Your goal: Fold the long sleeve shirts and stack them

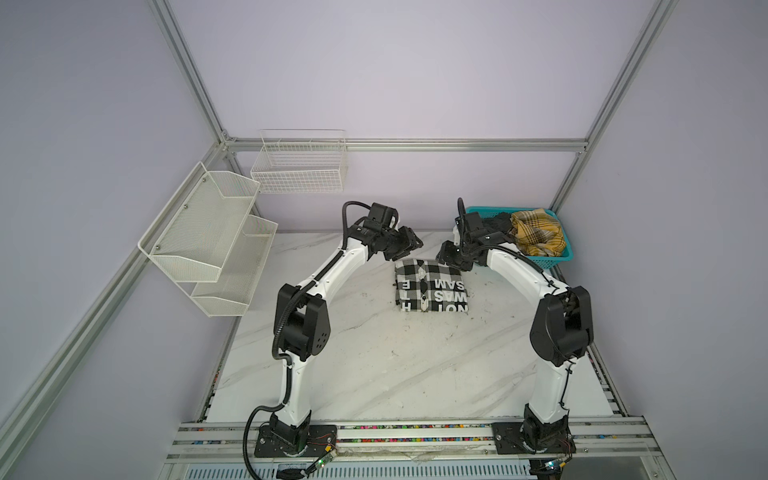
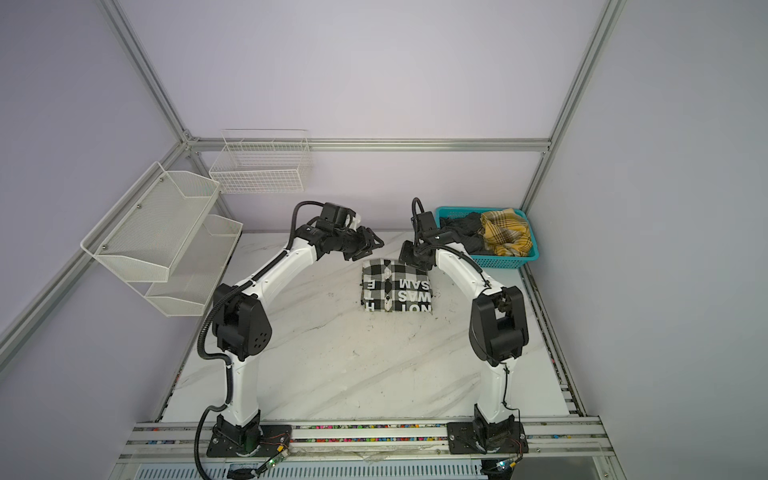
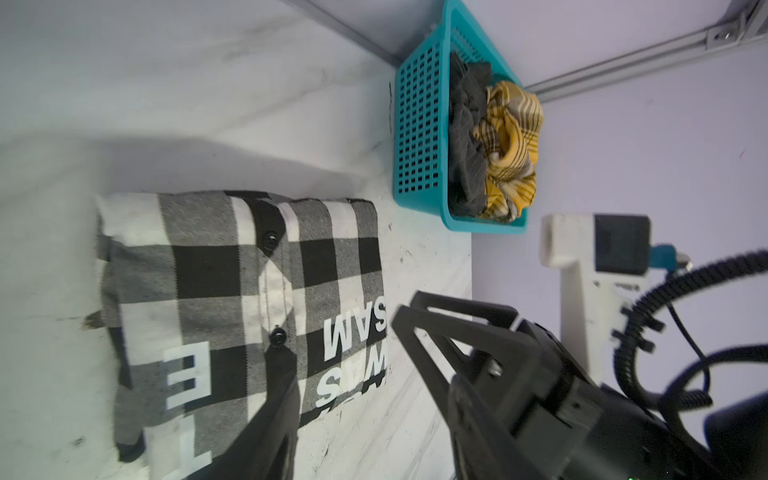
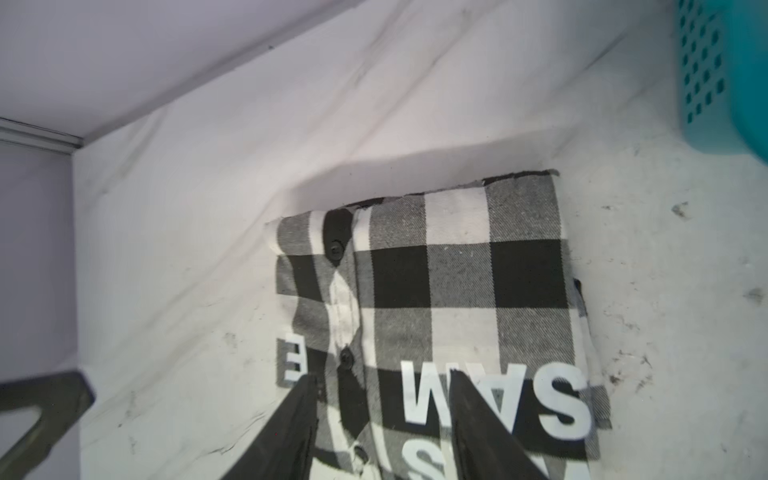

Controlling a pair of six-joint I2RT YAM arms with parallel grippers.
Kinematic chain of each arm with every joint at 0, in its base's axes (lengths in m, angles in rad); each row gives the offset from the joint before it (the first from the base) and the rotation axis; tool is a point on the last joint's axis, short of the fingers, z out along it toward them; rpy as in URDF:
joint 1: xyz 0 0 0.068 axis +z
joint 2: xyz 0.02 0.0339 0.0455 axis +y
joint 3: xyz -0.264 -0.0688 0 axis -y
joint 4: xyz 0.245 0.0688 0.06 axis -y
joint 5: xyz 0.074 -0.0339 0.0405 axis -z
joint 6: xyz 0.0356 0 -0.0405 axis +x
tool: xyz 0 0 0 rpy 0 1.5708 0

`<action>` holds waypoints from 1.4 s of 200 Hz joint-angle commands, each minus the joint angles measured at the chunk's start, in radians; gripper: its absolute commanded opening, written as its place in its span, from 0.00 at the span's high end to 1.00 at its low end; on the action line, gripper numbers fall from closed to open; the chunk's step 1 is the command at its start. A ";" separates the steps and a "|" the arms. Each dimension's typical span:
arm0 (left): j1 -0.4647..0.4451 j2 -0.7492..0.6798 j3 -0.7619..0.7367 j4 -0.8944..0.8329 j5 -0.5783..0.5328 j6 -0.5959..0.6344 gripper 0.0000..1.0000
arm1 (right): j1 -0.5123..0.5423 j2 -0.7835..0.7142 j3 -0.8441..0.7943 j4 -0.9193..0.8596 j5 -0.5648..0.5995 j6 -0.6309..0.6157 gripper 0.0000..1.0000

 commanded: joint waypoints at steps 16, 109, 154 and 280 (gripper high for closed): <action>0.014 0.188 0.137 -0.021 0.060 0.001 0.44 | -0.007 0.080 -0.013 0.020 0.133 -0.046 0.45; -0.014 -0.013 -0.371 0.143 0.049 0.023 0.46 | 0.044 -0.145 -0.426 0.134 0.019 -0.107 0.49; -0.063 -0.362 -0.843 0.232 0.015 -0.053 0.45 | 0.177 -0.347 -0.606 0.140 -0.068 -0.057 0.49; 0.052 -0.428 -0.574 0.013 -0.003 0.137 0.32 | 0.190 -0.503 -0.480 -0.012 0.174 0.079 0.38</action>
